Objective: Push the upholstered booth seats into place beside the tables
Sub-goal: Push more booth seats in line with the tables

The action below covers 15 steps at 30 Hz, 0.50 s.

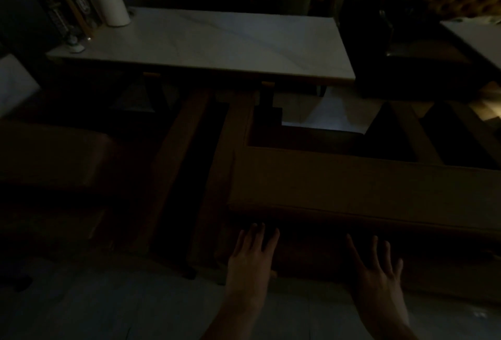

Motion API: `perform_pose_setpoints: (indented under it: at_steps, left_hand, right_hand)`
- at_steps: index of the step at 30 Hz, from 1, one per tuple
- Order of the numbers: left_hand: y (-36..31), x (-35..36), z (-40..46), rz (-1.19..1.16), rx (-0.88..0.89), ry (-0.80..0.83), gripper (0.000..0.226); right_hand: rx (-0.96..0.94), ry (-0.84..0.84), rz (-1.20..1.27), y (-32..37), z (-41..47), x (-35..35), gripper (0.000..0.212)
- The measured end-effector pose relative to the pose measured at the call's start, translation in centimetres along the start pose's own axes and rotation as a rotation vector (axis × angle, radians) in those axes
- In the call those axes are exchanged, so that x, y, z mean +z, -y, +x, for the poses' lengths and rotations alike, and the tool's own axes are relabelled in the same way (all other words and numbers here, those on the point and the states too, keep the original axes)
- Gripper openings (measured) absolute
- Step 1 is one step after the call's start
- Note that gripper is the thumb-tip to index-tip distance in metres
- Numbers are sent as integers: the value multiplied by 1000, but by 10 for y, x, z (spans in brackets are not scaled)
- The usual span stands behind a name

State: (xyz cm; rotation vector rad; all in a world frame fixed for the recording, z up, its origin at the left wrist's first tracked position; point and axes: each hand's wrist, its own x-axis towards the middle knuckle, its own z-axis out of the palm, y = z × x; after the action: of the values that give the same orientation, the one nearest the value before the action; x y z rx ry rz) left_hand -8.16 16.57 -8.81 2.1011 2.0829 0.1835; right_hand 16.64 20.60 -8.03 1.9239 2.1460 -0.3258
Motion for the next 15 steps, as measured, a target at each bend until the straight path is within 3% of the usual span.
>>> perform_pose_setpoints:
  at_steps: [11, 15]
  left_hand:
    - [-10, -8, -7, 26, -29, 14, 95]
    - [-13, -23, -9, -27, -44, 28, 87]
  right_hand:
    - [-13, -47, -14, 0, -14, -6, 107]
    - [-38, 16, 44, -3, -18, -22, 97]
